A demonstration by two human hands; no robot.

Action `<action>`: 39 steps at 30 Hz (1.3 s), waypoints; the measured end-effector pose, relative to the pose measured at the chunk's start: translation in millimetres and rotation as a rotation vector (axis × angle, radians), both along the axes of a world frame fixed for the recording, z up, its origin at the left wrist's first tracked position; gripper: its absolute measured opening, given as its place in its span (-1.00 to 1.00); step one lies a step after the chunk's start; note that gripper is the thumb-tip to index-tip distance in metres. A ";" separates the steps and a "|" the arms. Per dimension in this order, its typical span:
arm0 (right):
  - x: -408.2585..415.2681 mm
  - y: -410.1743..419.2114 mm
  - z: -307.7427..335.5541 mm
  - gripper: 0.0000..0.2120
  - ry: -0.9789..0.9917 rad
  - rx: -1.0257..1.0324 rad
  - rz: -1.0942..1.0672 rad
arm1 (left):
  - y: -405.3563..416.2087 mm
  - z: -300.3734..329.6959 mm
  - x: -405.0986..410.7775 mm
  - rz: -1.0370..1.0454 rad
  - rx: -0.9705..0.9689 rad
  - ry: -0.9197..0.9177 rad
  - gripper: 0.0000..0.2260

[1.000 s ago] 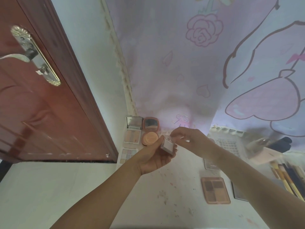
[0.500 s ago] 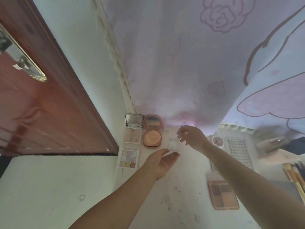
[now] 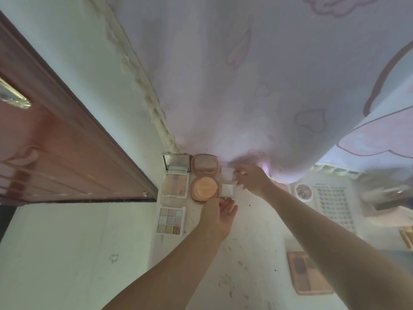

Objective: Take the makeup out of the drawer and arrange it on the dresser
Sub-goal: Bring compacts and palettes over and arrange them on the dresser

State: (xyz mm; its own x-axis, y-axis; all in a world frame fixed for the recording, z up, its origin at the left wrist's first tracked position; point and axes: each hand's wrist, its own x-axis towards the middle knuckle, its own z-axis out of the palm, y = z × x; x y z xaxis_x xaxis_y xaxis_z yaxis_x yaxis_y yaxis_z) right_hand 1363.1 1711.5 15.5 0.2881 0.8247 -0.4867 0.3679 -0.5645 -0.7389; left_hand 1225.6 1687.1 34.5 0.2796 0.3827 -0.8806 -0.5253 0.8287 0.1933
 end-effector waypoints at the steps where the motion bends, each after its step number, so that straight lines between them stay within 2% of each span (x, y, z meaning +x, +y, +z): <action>1: 0.9 -1.2 1.2 -0.86 -0.003 0.001 0.008 | 0.0 0.0 0.2 -0.001 0.005 -0.001 -0.76; 5: 16.7 -10.0 16.2 -0.82 -0.029 0.018 0.009 | -4.1 -0.9 1.6 -0.050 0.013 0.029 -0.71; 7: 34.6 -20.0 28.6 -0.84 -0.117 0.031 0.048 | -12.3 -0.4 8.7 -0.122 0.038 0.059 -0.71; 10: 67.7 -44.1 43.2 -0.78 -0.504 -0.074 0.346 | -31.3 2.5 33.3 -0.292 0.108 0.123 -0.80; 13: 86.2 -71.1 39.2 -0.68 -0.656 -0.186 0.619 | -39.9 4.8 61.6 -0.443 0.211 0.147 -0.80; 15: 90.2 -85.1 27.8 -0.54 -0.744 -0.150 0.729 | -35.4 5.5 77.2 -0.582 0.300 0.157 -0.82; 17: 90.2 -92.8 16.6 -0.56 -0.833 -0.036 0.752 | -31.7 6.2 88.1 -0.665 0.350 0.170 -0.81; 19: 89.6 -95.7 10.7 -0.61 -0.888 0.056 0.737 | -29.4 5.5 92.3 -0.663 0.381 0.203 -0.80; 22: 86.6 -101.3 15.3 -0.59 -0.857 0.104 0.720 | -26.5 2.3 85.6 -0.655 0.385 0.239 -0.85; 24: 80.5 -108.1 26.9 -0.62 -0.703 0.212 0.598 | -24.5 3.3 70.6 -0.596 0.323 0.184 -0.91; 26: 67.2 -113.7 43.8 -0.68 -0.501 0.342 0.454 | -27.0 7.6 52.9 -0.546 0.226 -0.011 -0.84; 28: 51.8 -117.1 58.4 -0.71 -0.399 0.393 0.432 | -31.9 14.3 37.2 -0.478 0.162 -0.220 -0.70; 30: 40.4 -117.4 65.5 -0.68 -0.408 0.422 0.480 | -36.1 19.5 25.5 -0.442 0.186 -0.317 -0.65; 33: 30.3 -116.7 73.4 -0.61 -0.438 0.421 0.502 | -39.6 24.4 14.3 -0.391 0.219 -0.385 -0.69; 39: 20.9 -115.1 89.6 -0.65 -0.244 0.431 0.411 | -43.6 33.6 3.8 -0.339 0.250 -0.539 -0.64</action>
State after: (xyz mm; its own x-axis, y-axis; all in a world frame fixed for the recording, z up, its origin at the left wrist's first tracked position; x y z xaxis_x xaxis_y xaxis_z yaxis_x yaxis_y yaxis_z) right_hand 1384.0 1596.4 105.1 -0.0327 0.9983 -0.0472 0.6772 -0.0126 -0.7356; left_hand 1229.5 1643.4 68.2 0.7943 0.3702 -0.4816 -0.3213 0.9289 0.1842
